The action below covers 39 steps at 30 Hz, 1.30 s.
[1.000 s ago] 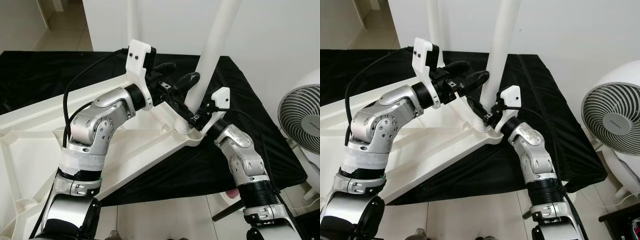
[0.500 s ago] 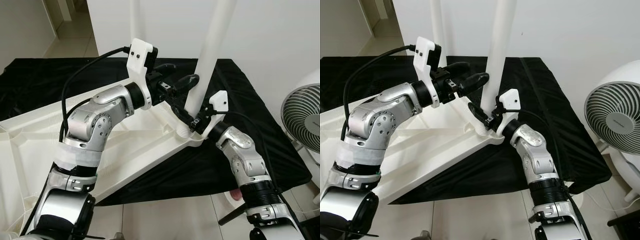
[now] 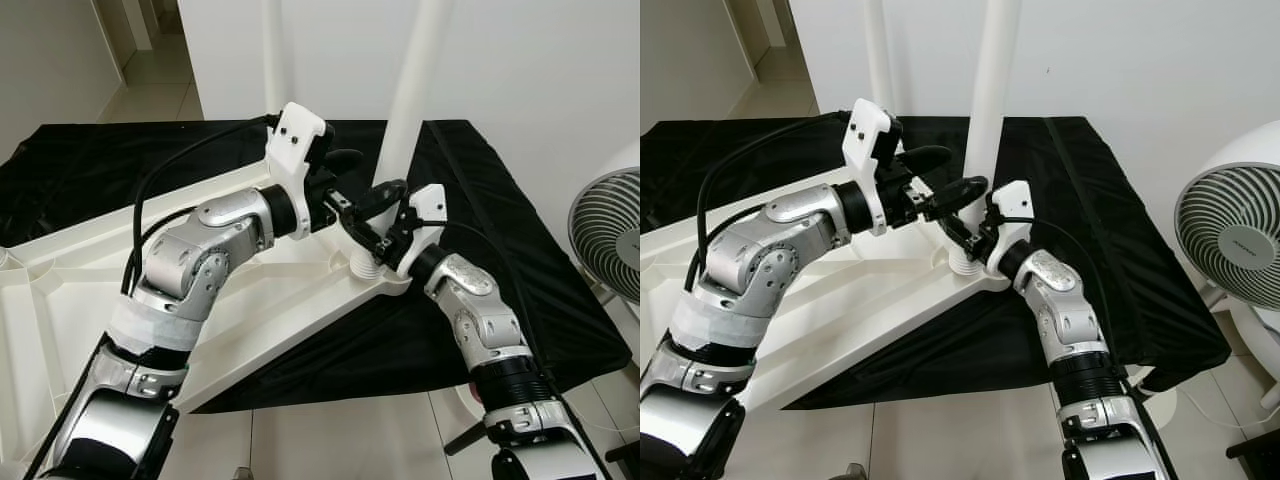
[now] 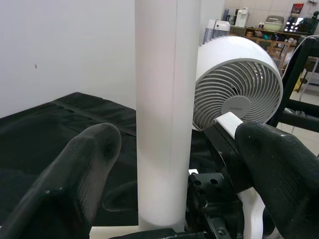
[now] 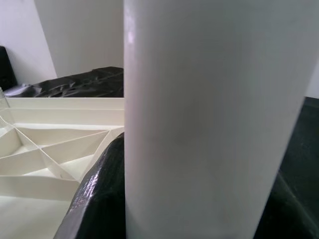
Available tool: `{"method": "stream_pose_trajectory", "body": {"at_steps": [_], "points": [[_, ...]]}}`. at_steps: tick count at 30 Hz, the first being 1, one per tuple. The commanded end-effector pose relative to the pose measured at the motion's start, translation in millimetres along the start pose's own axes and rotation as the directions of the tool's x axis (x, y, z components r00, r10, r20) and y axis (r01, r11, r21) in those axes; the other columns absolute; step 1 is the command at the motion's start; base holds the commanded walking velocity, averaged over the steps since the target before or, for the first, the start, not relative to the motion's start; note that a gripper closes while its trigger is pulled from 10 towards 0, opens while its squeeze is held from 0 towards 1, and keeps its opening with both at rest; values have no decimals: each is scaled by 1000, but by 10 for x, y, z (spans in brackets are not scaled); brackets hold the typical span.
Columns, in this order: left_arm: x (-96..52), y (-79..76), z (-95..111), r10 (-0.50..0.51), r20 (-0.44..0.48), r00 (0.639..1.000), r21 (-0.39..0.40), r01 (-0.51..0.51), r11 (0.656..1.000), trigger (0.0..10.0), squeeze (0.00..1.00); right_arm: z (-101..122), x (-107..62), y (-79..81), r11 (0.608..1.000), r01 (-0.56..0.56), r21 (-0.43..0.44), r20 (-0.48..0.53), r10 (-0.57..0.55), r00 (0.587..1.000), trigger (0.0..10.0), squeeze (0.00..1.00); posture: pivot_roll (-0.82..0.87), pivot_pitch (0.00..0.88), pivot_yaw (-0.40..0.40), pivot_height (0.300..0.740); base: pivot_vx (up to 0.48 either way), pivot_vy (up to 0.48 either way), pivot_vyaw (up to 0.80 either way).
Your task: Building children table
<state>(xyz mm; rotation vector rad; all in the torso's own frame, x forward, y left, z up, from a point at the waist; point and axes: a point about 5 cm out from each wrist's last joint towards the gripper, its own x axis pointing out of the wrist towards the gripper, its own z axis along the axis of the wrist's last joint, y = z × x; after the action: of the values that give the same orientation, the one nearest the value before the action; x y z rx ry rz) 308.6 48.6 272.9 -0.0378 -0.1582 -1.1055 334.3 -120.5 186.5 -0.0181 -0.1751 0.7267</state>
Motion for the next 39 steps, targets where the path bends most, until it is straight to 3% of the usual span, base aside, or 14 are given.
{"method": "stream_pose_trajectory", "body": {"at_steps": [1,3,10,19,20,29,37,38,39], "points": [[7,-132,28,-236,-5,972,34,236,971,10000,0,35,20,39,999,-35,-36,7,35,999,10000,0,138,0,3,740,0,0,0],[43,-86,58,-178,10,984,15,178,984,10000,0,20,37,129,994,-94,-50,-1,94,996,10000,0,143,0,-6,740,0,0,0],[80,-26,130,-107,17,994,38,106,994,10000,0,-10,72,227,985,-163,-53,-20,162,987,10000,0,153,0,-20,740,0,0,0],[102,40,175,-36,5,999,9,36,999,10000,0,-28,87,250,984,-170,-47,-29,168,985,10000,0,161,0,-44,740,0,0,0],[94,68,162,-20,0,1000,-12,20,1000,0,0,-35,82,246,985,-168,-48,-32,167,985,10000,0,161,0,-45,740,0,0,0],[34,166,87,38,-54,998,-34,-40,999,0,0,-22,76,211,989,-138,-55,-27,136,990,10000,0,151,2,-56,740,0,0,0],[-3,185,182,90,-13,996,-17,-91,996,0,0,-50,104,191,997,-70,-37,-33,69,997,10000,0,156,6,-52,740,0,0,0],[1,189,202,101,-7,995,-10,-101,995,5922,0,-56,109,188,998,-61,-32,-36,60,998,10000,0,156,6,-52,740,0,0,0],[1,189,202,101,-7,995,-10,-101,995,5922,0,-56,109,188,998,-61,-32,-36,60,998,10000,0,156,6,-52,740,0,0,0]]}}
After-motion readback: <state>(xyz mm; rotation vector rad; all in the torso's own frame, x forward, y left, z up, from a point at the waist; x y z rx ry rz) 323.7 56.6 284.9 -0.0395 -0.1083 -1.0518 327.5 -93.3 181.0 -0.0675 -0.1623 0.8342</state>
